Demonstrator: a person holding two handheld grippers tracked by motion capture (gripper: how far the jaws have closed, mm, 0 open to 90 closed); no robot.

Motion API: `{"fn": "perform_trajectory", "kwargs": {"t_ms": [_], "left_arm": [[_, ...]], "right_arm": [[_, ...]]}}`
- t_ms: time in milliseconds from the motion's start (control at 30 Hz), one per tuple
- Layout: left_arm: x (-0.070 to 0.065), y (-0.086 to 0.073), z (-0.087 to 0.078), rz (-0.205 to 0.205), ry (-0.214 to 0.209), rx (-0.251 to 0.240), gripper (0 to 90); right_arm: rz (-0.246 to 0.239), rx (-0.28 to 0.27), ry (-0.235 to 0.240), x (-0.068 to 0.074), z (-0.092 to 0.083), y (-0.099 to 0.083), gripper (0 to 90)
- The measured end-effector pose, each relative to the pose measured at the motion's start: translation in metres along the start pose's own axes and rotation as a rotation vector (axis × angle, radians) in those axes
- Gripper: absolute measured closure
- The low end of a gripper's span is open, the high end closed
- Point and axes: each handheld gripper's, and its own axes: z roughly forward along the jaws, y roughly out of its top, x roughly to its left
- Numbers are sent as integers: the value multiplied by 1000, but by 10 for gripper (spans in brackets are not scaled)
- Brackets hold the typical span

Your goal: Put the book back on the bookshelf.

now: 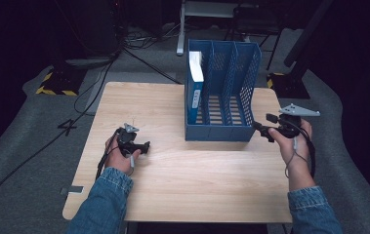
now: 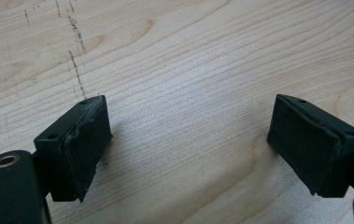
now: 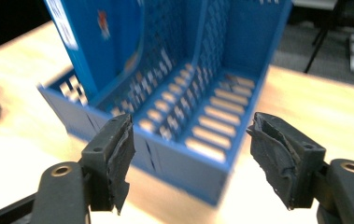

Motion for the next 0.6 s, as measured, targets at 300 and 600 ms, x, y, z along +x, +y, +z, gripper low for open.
{"fn": "perform_trajectory", "kwargs": {"t_ms": [300, 600], "left_arm": [[0, 0, 0, 4, 1, -3, 132], [0, 1, 1, 6, 3, -3, 132]], "right_arm": [[65, 45, -19, -30, -20, -52, 331], [104, 108, -65, -43, -18, -104, 336]]}}
